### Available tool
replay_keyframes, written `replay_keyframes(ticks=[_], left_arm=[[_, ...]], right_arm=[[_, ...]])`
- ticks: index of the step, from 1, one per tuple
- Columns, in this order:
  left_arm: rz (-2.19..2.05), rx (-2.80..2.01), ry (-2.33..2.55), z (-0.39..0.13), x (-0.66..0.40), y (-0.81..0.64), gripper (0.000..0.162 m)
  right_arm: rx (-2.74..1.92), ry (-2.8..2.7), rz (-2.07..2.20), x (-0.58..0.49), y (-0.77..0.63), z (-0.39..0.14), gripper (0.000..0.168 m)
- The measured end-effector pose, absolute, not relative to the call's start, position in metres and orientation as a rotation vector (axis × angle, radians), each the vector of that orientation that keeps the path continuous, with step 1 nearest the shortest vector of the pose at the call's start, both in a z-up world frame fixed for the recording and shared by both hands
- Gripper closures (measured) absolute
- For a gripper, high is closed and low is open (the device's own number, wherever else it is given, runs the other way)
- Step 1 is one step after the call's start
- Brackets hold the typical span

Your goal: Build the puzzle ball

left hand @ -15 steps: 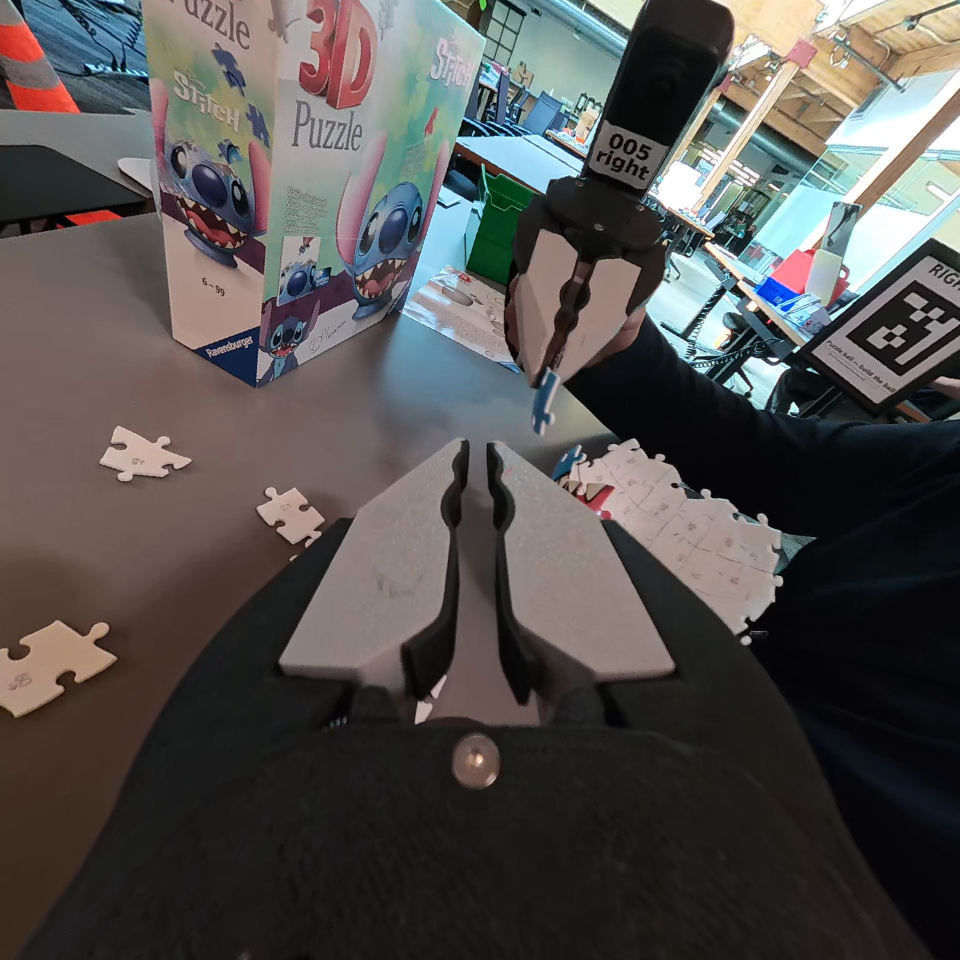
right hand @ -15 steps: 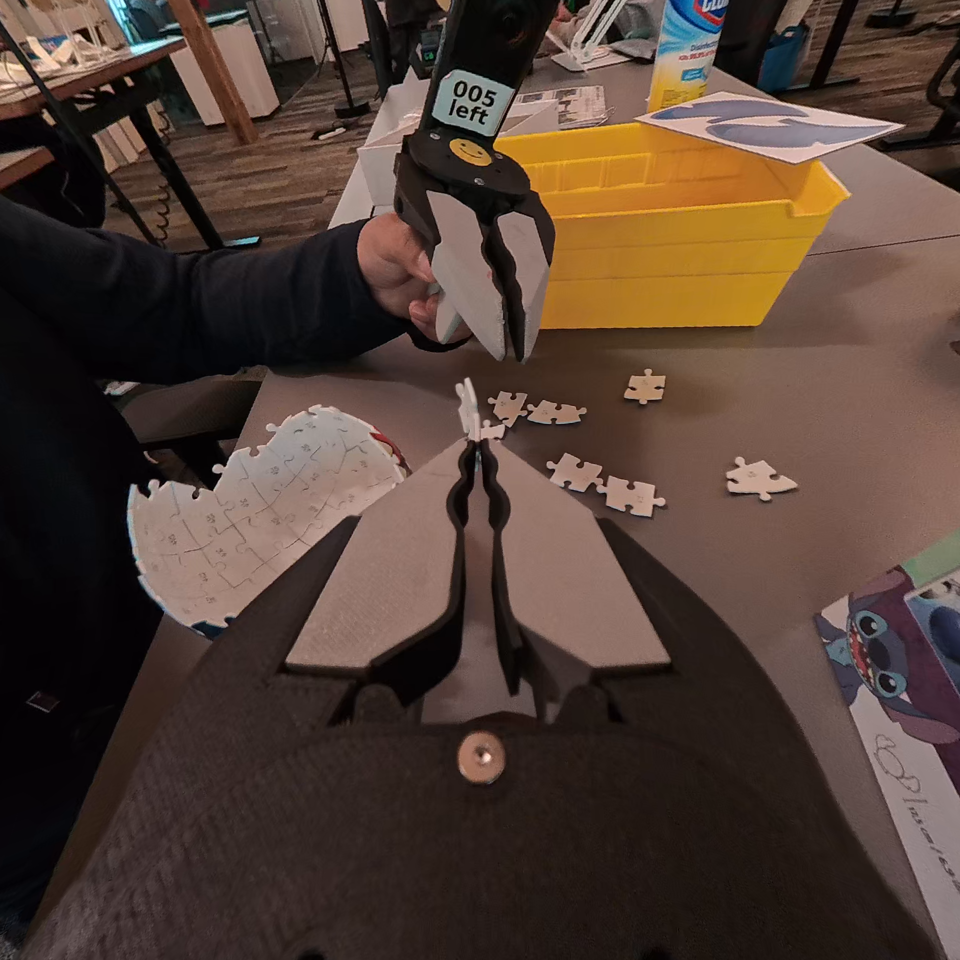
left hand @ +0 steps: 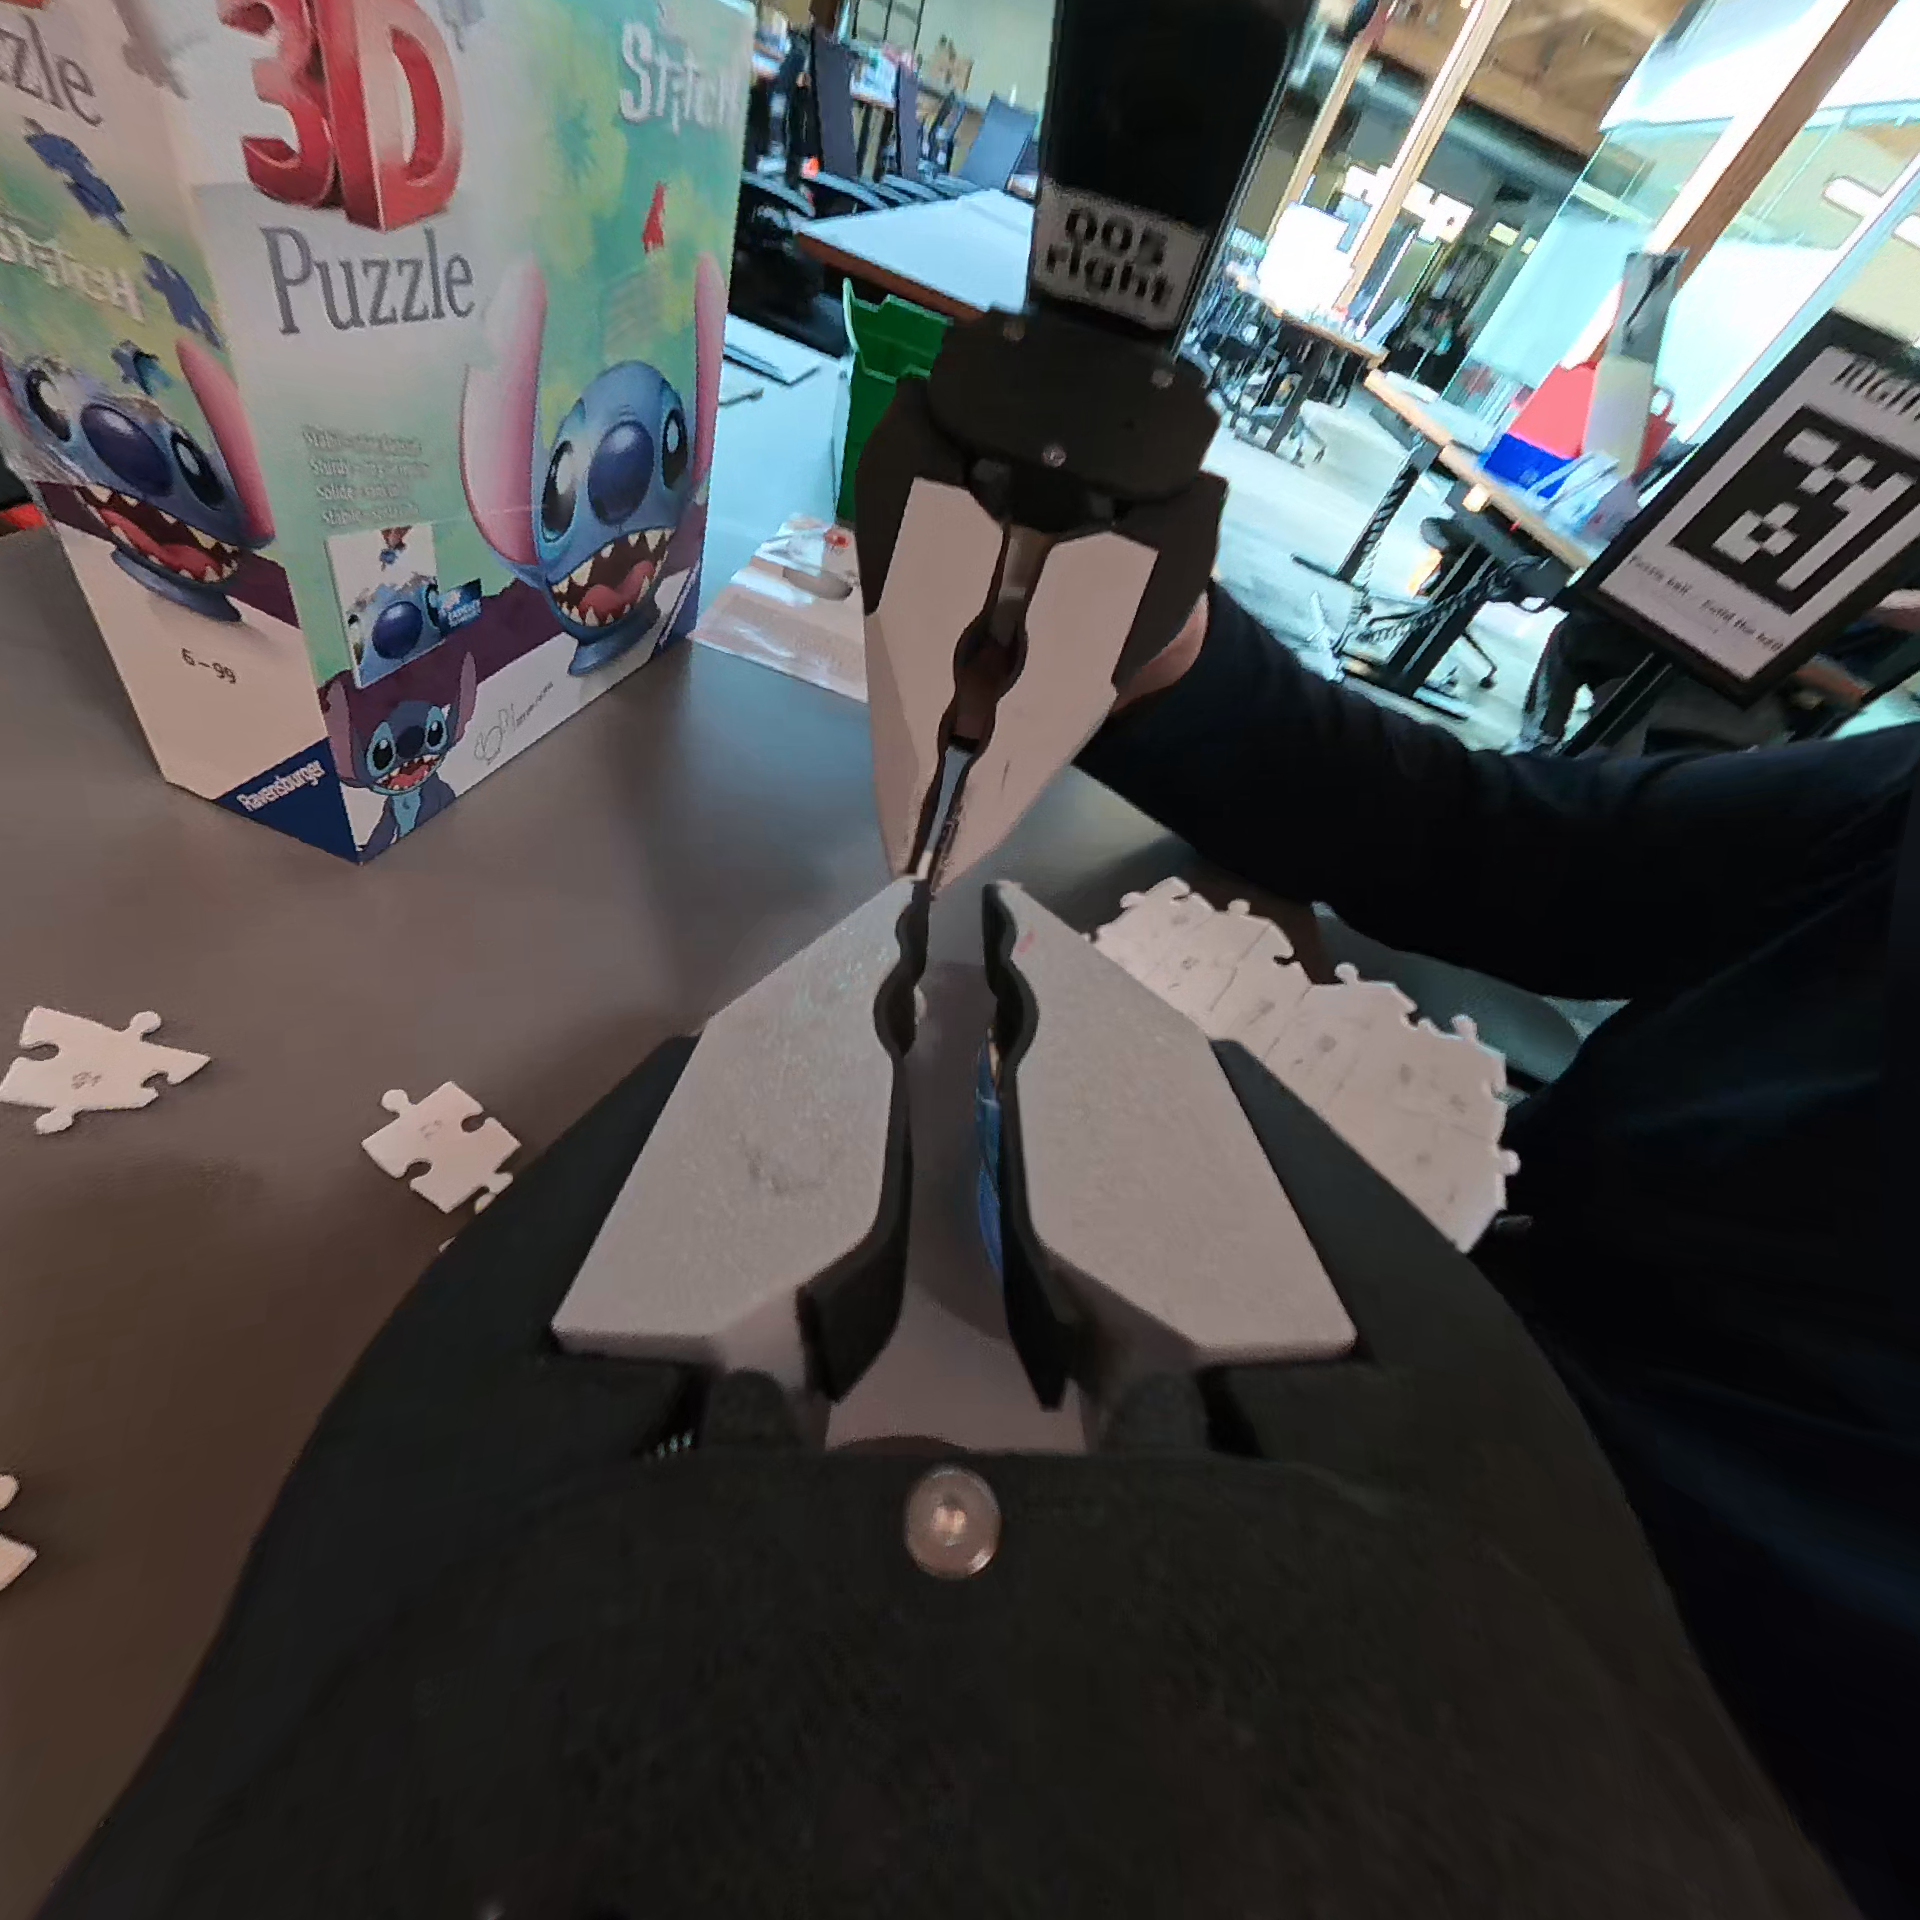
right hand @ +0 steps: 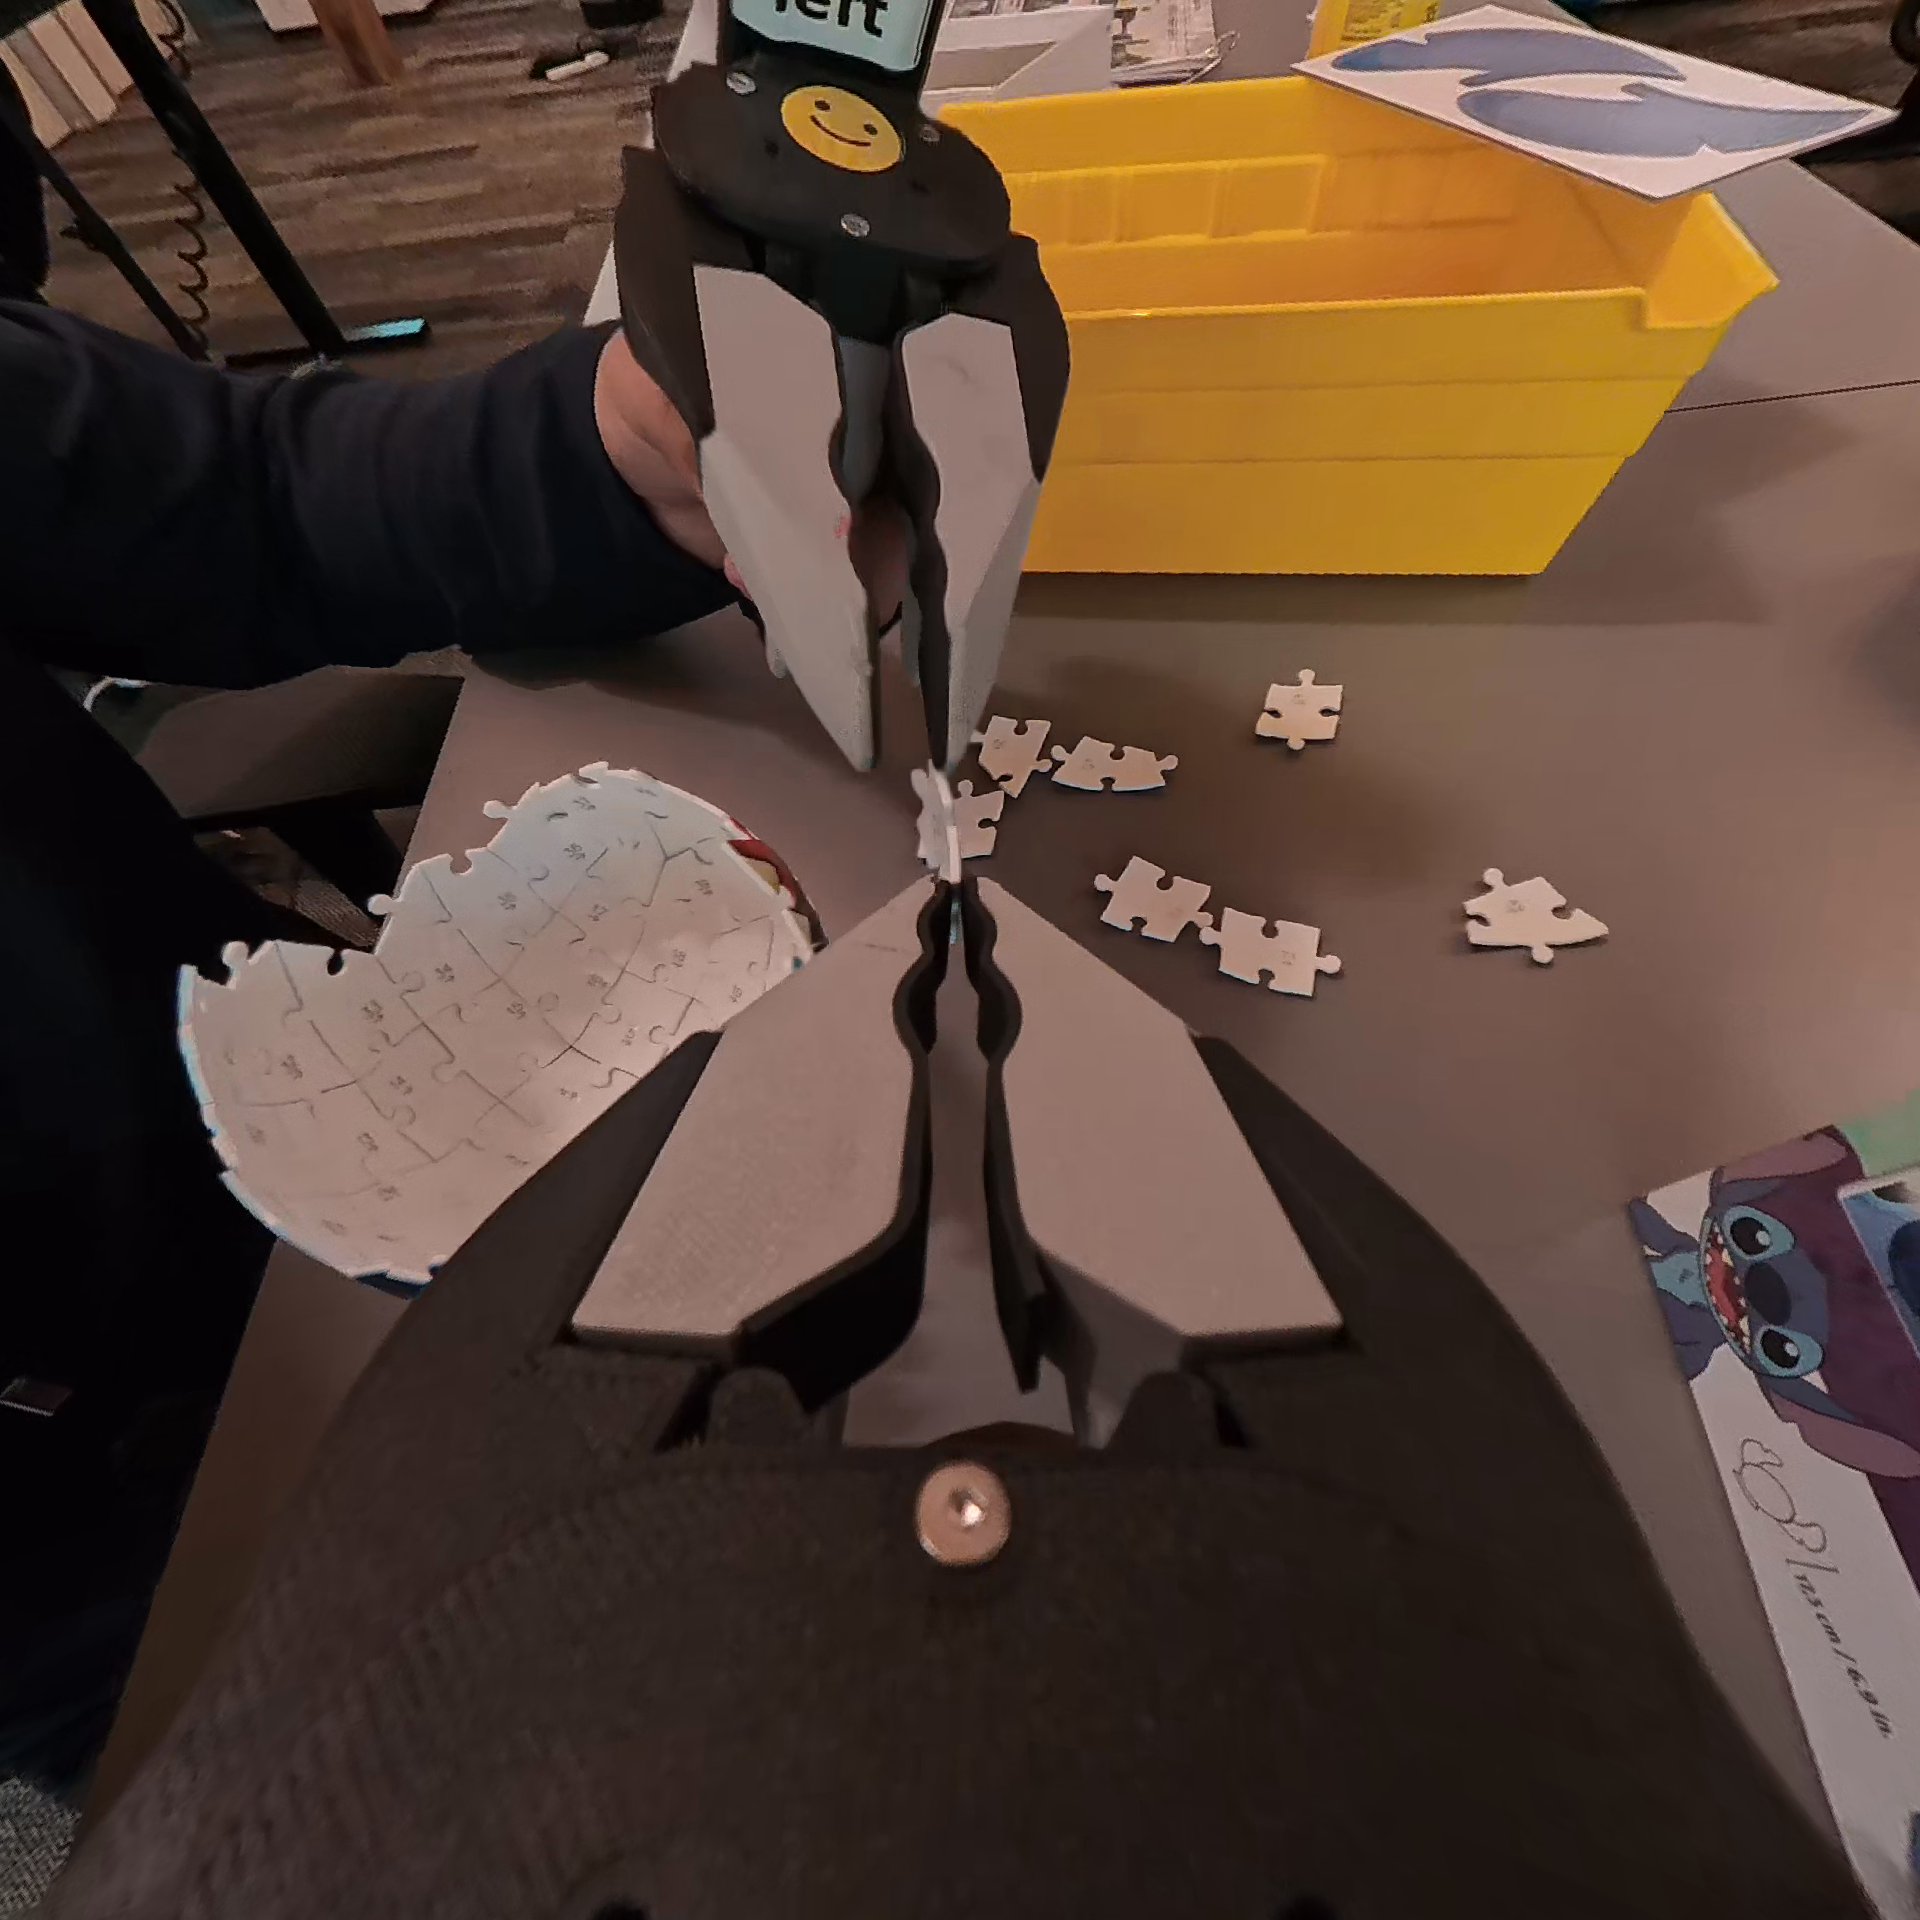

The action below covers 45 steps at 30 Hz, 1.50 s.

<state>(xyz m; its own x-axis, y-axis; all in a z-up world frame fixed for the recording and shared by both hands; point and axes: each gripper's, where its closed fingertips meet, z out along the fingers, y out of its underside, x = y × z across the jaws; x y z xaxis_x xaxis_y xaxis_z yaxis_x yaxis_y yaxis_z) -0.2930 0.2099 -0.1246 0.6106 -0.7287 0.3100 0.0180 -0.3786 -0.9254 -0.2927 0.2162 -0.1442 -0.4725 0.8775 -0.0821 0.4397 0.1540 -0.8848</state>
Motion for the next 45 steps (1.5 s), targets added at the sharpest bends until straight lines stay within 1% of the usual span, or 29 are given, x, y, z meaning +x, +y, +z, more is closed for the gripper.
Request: replay_keyframes(ticks=[3, 12, 14, 18, 20, 23, 39, 45], left_arm=[[-0.817, -1.822, 0.614, -0.131, -0.292, 0.211, 0.162], [-0.771, -1.853, 0.607, -0.138, -0.297, 0.215, 0.162], [-0.754, -1.85, 0.566, -0.135, -0.305, 0.218, 0.15], [-0.734, -1.861, 0.577, -0.137, -0.306, 0.219, 0.149], [-0.71, -1.879, 0.616, -0.142, -0.301, 0.217, 0.151], [-0.694, -1.889, 0.664, -0.147, -0.293, 0.215, 0.162], [-0.74, -1.892, 0.686, -0.148, -0.287, 0.209, 0.162], [-0.783, -1.865, 0.664, -0.141, -0.284, 0.209, 0.162]], right_arm=[[-1.256, -1.985, 1.266, -0.293, 0.215, -0.144, 0.168], [-1.28, -1.947, 1.236, -0.295, 0.221, -0.142, 0.168], [-1.277, -1.972, 1.184, -0.294, 0.222, -0.145, 0.168], [-1.251, -1.974, 1.171, -0.294, 0.218, -0.141, 0.168], [-1.244, -1.97, 1.165, -0.294, 0.217, -0.14, 0.168], [-1.24, -1.954, 1.186, -0.295, 0.216, -0.137, 0.168], [-1.262, -1.93, 1.35, -0.295, 0.207, -0.131, 0.168], [-1.267, -1.931, 1.405, -0.292, 0.205, -0.128, 0.168]])
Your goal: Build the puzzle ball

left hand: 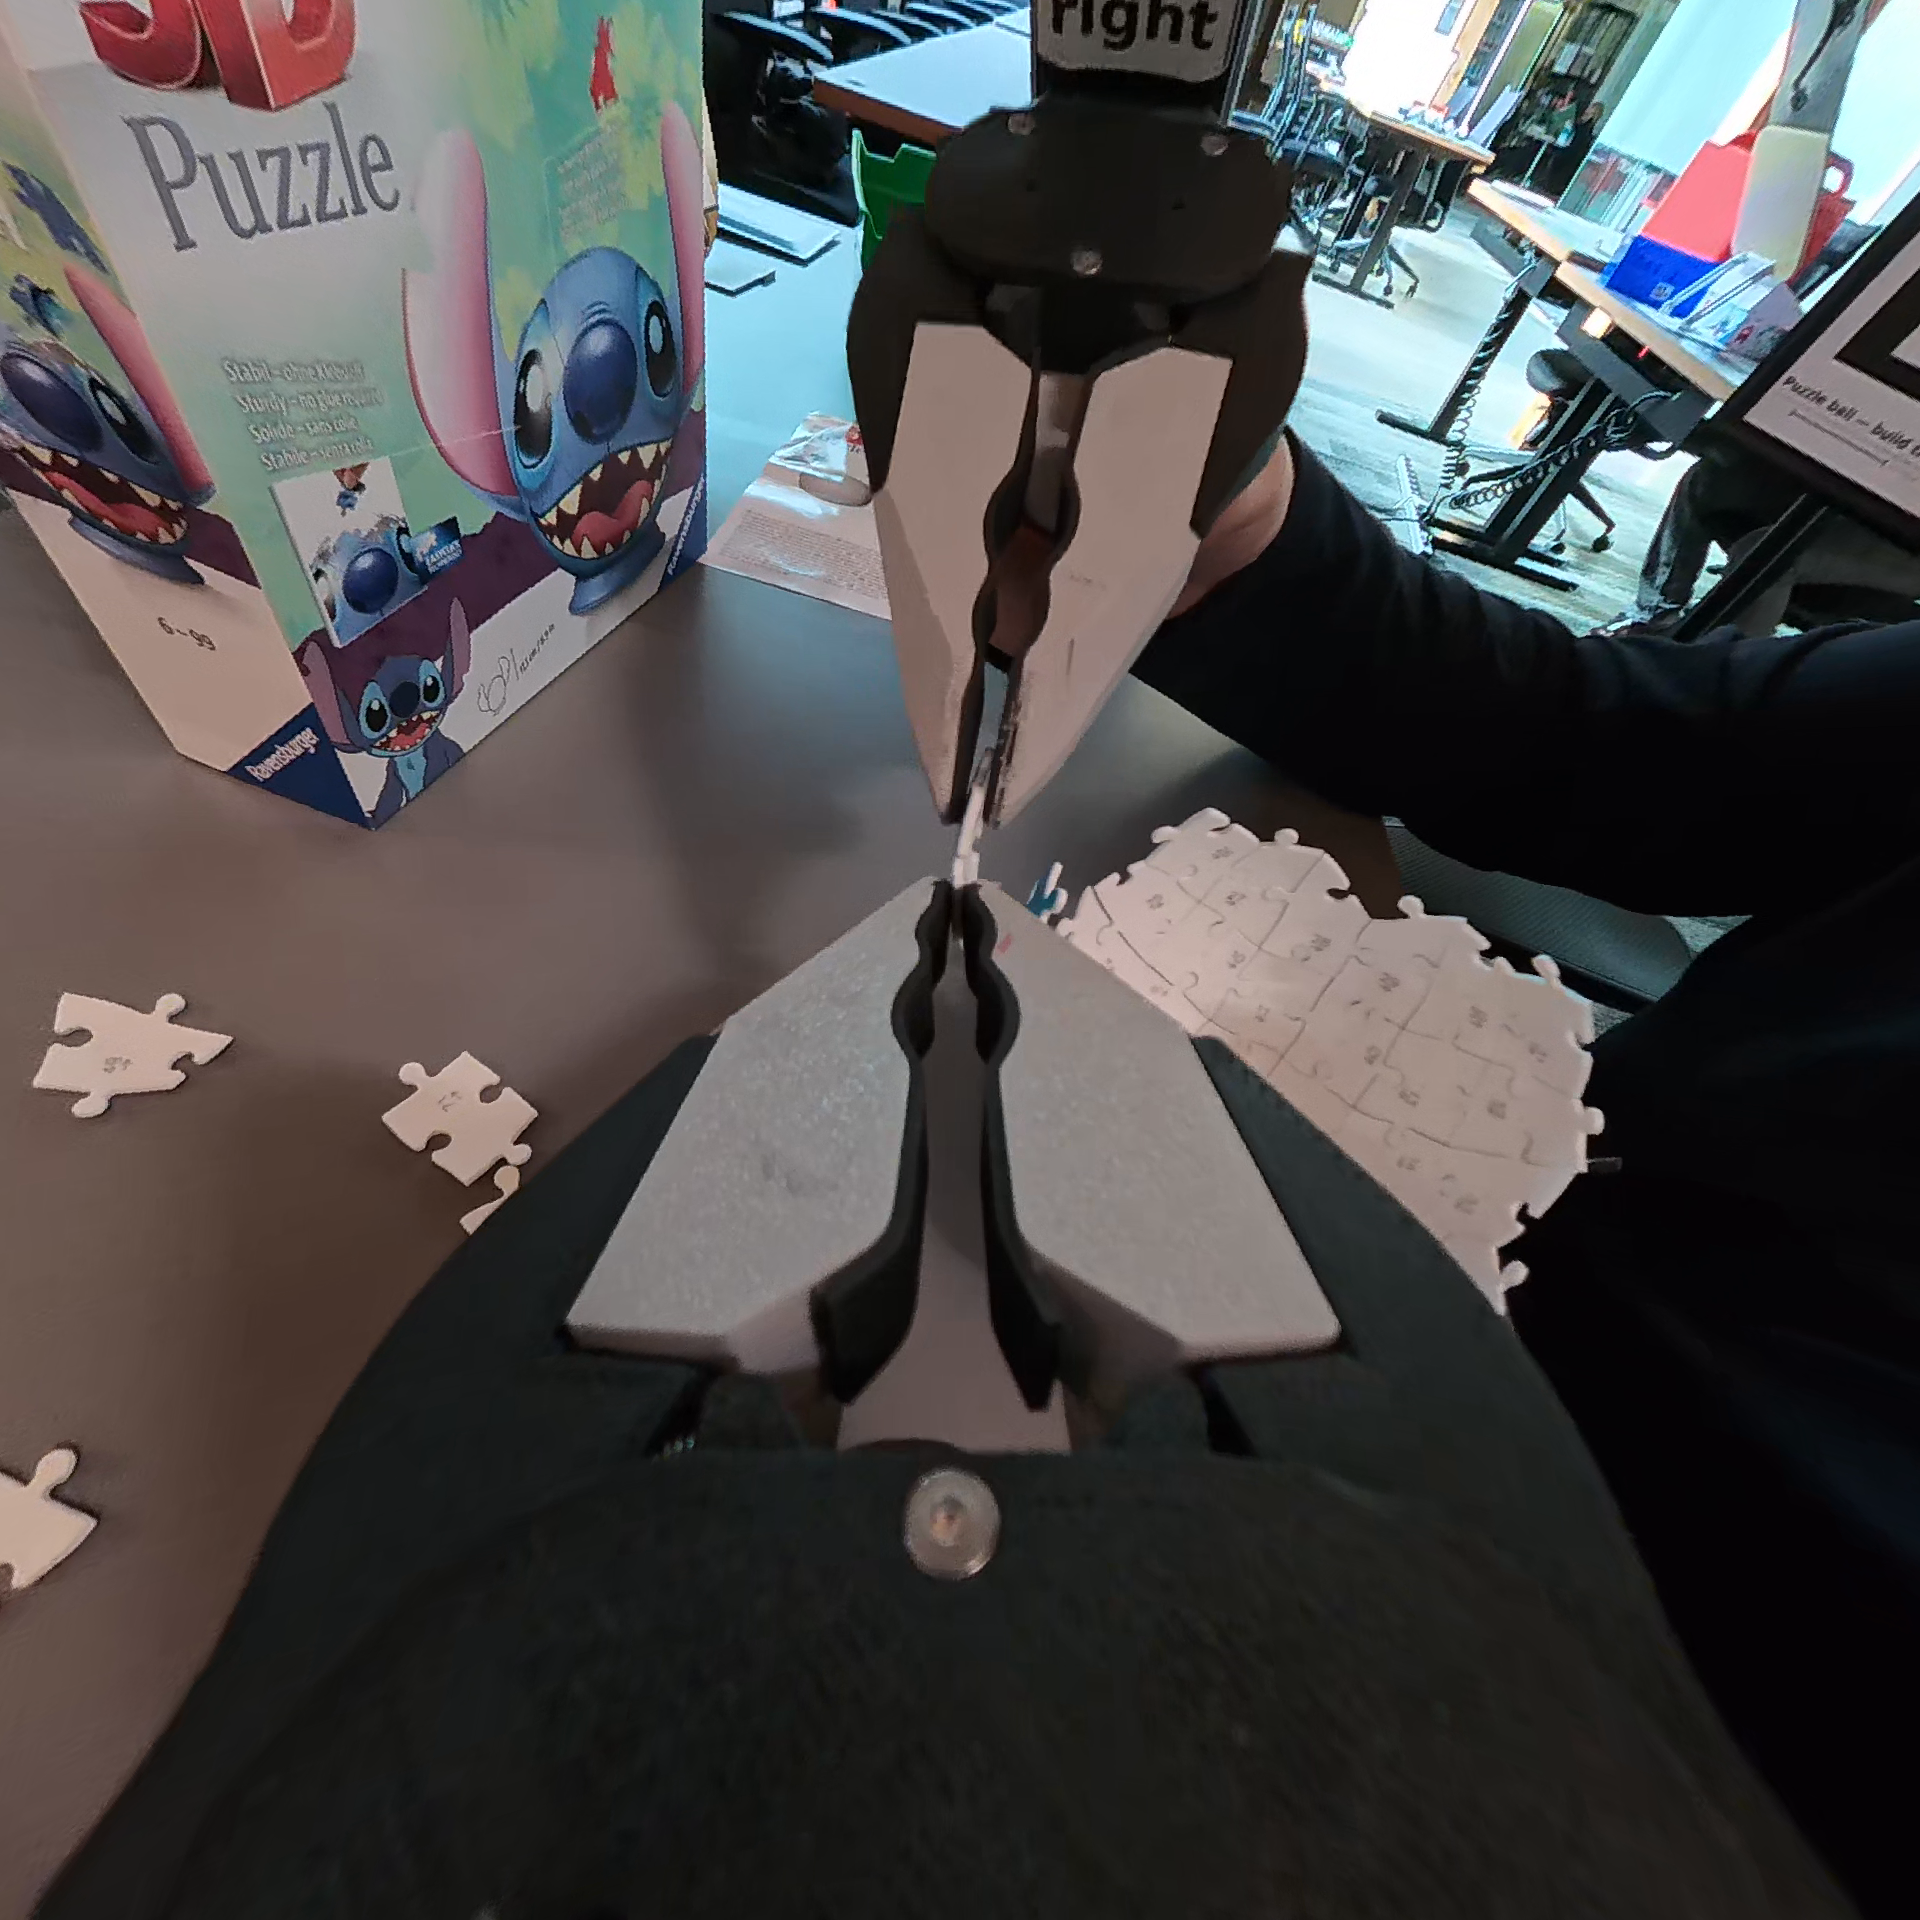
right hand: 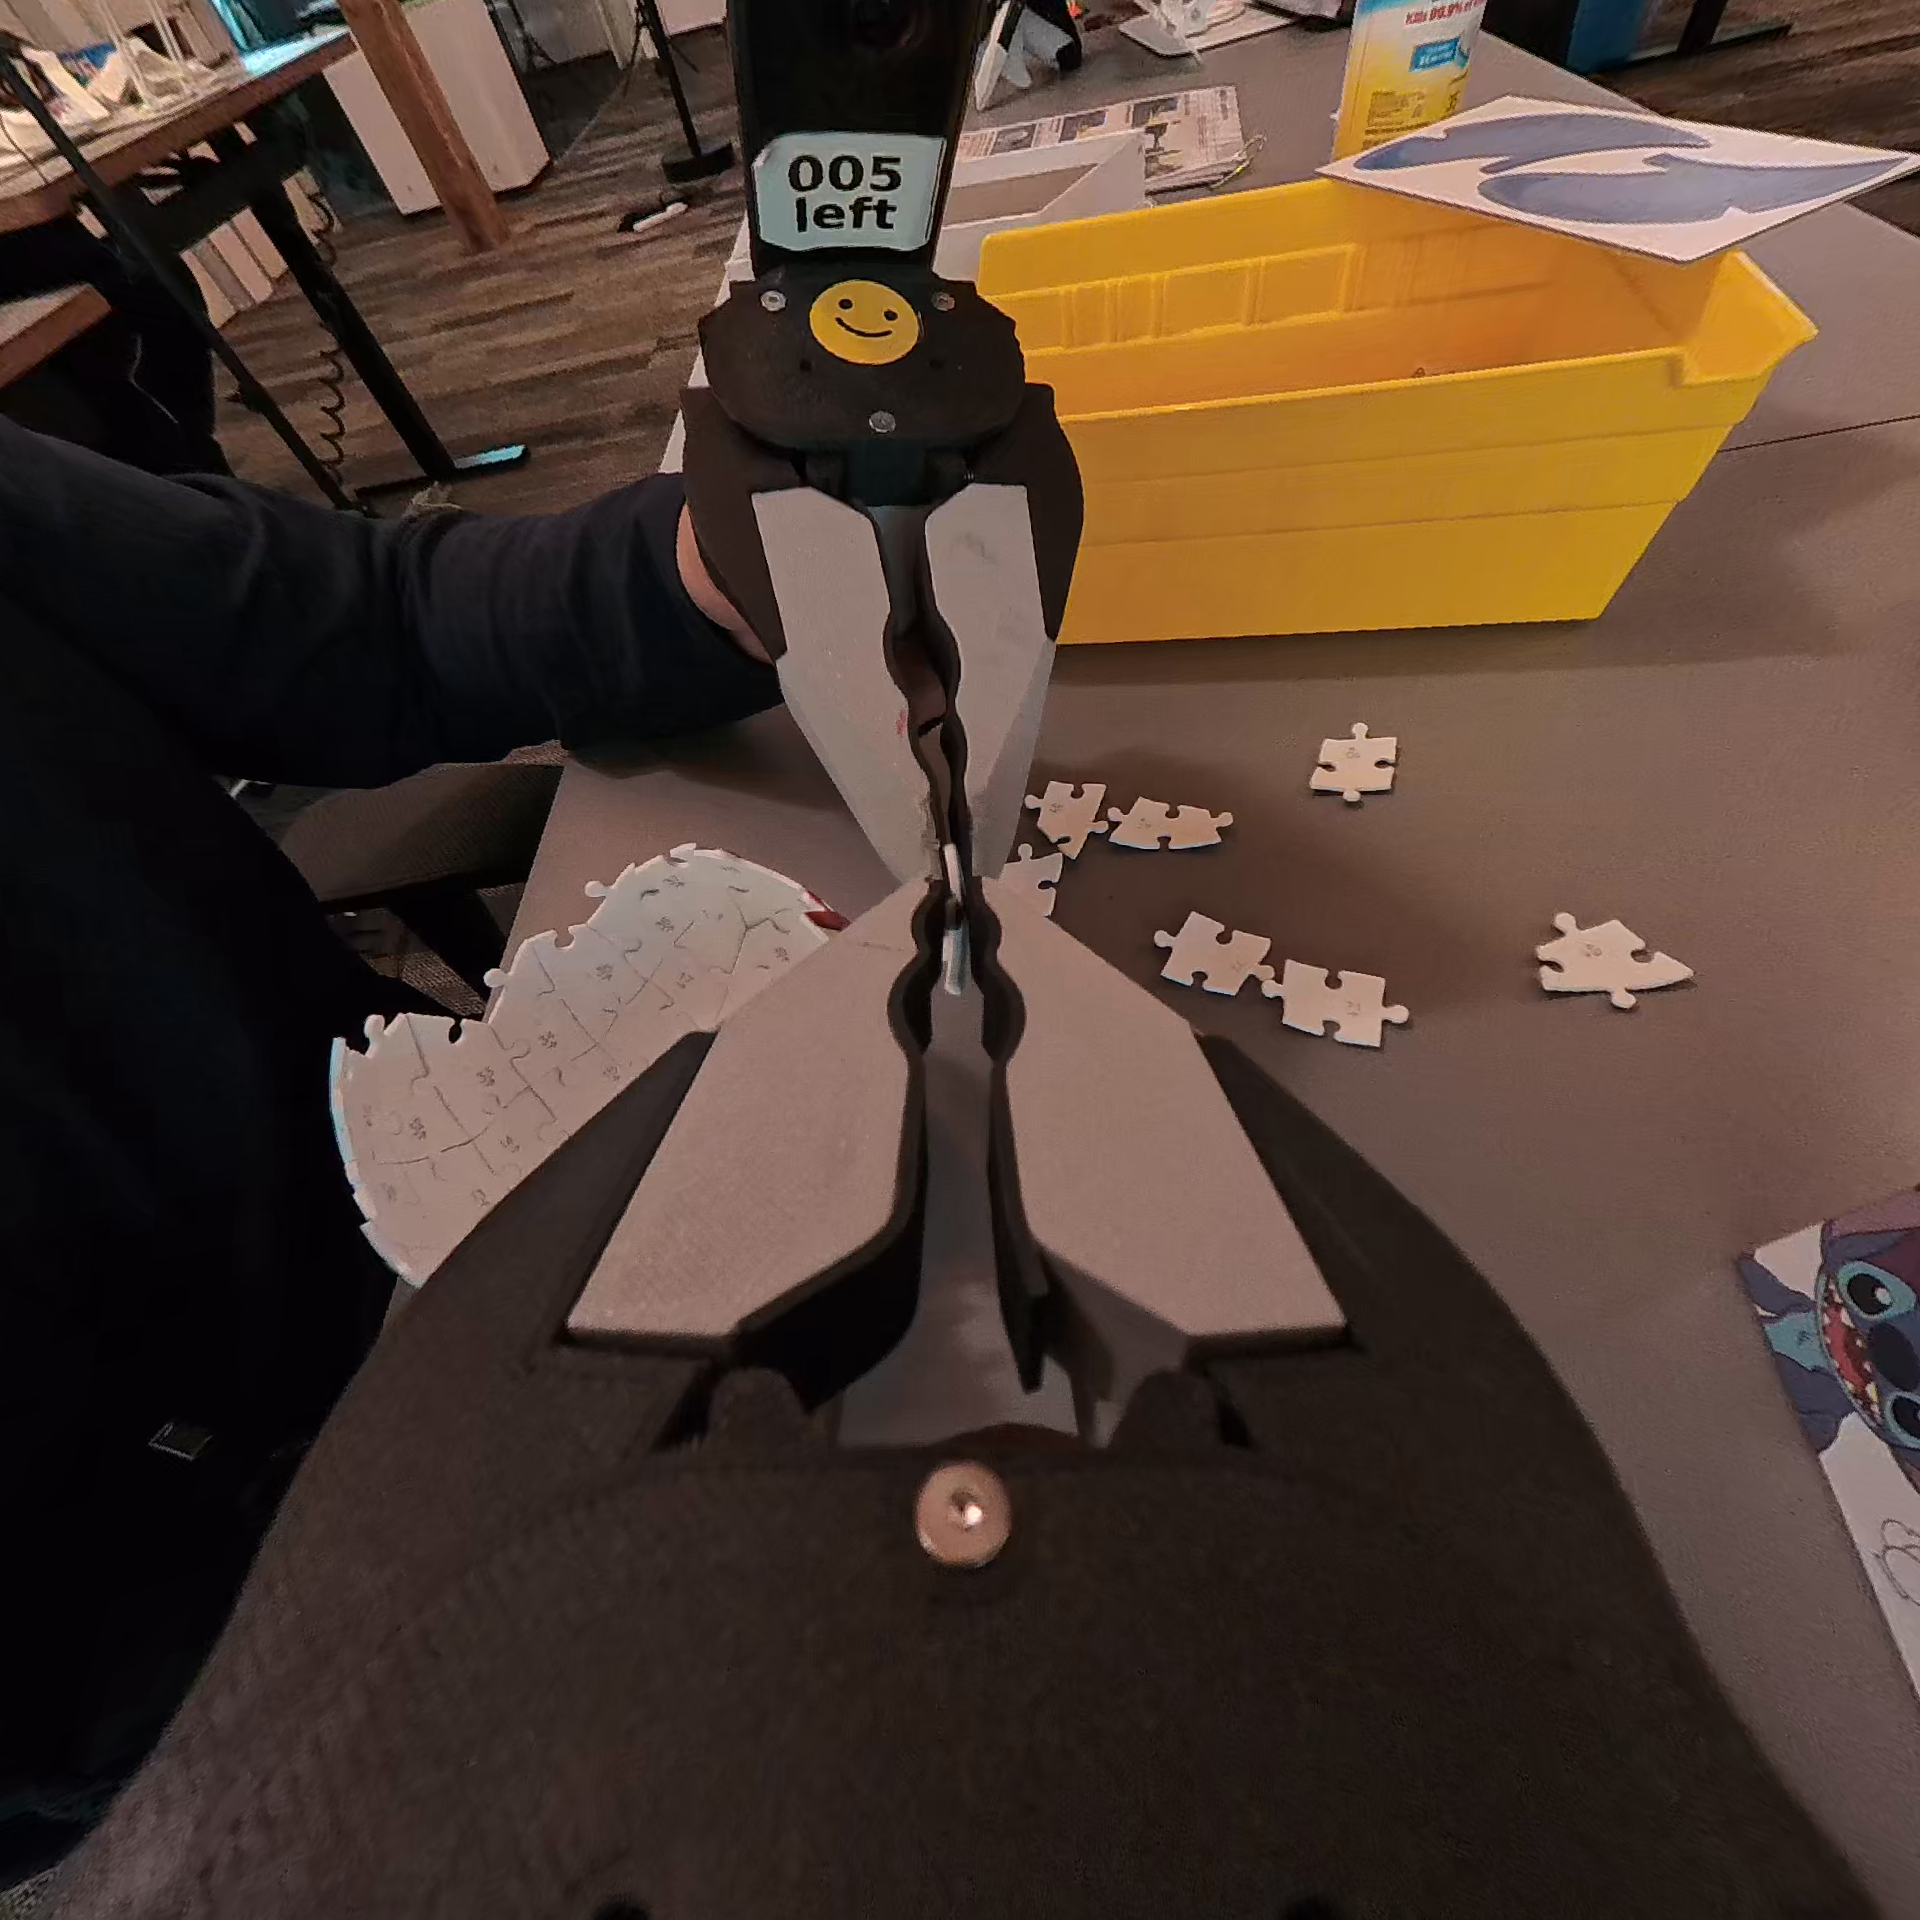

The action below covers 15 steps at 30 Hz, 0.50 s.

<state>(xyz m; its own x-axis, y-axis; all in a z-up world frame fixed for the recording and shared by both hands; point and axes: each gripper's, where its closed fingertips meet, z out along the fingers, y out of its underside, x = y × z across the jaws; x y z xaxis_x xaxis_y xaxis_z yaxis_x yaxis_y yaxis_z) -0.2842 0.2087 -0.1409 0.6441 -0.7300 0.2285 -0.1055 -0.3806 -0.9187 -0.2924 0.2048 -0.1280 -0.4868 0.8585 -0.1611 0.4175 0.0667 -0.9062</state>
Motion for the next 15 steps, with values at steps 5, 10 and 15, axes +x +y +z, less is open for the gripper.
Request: replay_keyframes(ticks=[5, 10, 15], left_arm=[[-0.8, -1.861, 0.656, -0.139, -0.283, 0.208, 0.162], [-0.829, -1.861, 0.651, -0.14, -0.283, 0.207, 0.161], [-0.796, -1.85, 0.634, -0.134, -0.299, 0.207, 0.151]], right_arm=[[-1.26, -1.946, 1.354, -0.294, 0.204, -0.132, 0.168], [-1.274, -1.948, 1.345, -0.293, 0.206, -0.133, 0.168], [-1.305, -1.916, 1.348, -0.289, 0.213, -0.134, 0.168]])
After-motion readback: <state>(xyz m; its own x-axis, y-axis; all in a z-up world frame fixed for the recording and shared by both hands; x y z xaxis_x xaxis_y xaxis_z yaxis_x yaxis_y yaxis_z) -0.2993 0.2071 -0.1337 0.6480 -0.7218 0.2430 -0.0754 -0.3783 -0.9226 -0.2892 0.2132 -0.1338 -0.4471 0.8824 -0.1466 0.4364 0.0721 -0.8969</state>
